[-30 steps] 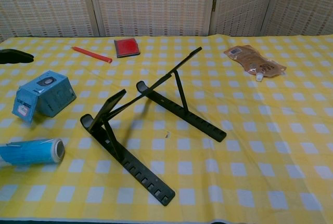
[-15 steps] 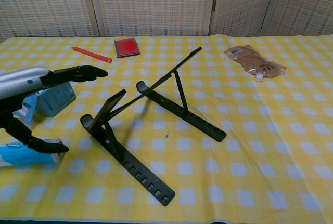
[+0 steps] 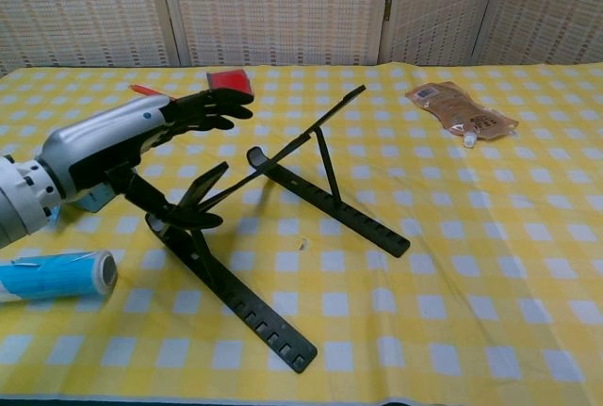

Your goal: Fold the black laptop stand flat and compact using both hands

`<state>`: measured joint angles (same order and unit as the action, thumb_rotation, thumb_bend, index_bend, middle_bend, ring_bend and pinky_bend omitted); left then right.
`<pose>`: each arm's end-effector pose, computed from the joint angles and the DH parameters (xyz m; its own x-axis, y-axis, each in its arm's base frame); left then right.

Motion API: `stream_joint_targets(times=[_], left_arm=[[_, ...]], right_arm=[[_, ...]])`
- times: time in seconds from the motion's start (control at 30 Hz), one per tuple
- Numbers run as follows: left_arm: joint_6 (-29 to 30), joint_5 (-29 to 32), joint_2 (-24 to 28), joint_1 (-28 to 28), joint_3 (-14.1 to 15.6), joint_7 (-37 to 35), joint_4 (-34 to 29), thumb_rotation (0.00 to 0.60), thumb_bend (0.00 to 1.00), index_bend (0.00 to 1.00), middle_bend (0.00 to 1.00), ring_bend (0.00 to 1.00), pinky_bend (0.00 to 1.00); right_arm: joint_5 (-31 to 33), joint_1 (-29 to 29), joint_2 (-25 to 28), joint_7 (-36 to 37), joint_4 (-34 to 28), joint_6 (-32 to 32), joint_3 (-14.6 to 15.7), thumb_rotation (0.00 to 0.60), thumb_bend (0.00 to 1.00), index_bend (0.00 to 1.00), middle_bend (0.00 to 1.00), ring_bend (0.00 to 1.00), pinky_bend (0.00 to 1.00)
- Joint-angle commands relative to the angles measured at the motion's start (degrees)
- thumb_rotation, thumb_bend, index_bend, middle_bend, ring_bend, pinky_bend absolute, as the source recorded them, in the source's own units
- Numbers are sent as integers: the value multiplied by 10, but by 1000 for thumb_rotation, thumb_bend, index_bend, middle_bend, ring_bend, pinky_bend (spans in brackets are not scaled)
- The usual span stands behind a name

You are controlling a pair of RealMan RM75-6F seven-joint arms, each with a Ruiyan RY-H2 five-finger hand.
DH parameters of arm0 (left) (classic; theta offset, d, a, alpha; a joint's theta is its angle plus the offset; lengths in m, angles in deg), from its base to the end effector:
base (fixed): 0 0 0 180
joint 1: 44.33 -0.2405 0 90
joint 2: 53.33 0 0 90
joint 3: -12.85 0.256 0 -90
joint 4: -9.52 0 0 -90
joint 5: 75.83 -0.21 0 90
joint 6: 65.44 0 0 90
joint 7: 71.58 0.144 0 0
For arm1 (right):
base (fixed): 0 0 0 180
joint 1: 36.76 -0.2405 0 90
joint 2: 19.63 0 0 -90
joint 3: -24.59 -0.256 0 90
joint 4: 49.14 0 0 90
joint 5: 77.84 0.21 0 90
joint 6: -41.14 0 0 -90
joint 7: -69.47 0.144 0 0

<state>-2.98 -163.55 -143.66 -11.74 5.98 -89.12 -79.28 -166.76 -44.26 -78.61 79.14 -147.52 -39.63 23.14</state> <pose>-0.1376 0.2775 -0.0202 -0.0836 0.4375 0.8953 0.8801 -0.3890 0.2722 -0.2877 -0.1871 0.1615 0.2339 -0.1015 0.9669 -0.9702 -0.0897 0.2253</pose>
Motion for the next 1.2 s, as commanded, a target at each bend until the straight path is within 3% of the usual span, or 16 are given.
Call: stream_joint_targets(times=[0.03, 0.27, 0.83, 1.2], left_arm=[[11, 35, -20, -2, -21, 16, 3, 600, 196, 93, 183, 186, 6], [34, 96, -29, -17, -50, 39, -2, 600, 197, 179, 269, 270, 64], [-39, 300, 7, 2, -146, 30, -24, 600, 213, 234, 333, 344, 131], [-60, 363, 0, 29, -162, 69, 31, 600, 214, 239, 336, 343, 135]], right_arm=[[-1, -1, -1, 4, 4, 2, 1, 600, 416, 0, 71, 88, 35], [-4, -4, -3, 12, 12, 7, 2, 600, 416, 0, 71, 89, 35], [-16, 3, 3, 19, 11, -7, 7, 600, 417, 0, 71, 88, 35], [-18, 6, 5, 21, 10, -12, 8, 600, 416, 0, 71, 86, 35]])
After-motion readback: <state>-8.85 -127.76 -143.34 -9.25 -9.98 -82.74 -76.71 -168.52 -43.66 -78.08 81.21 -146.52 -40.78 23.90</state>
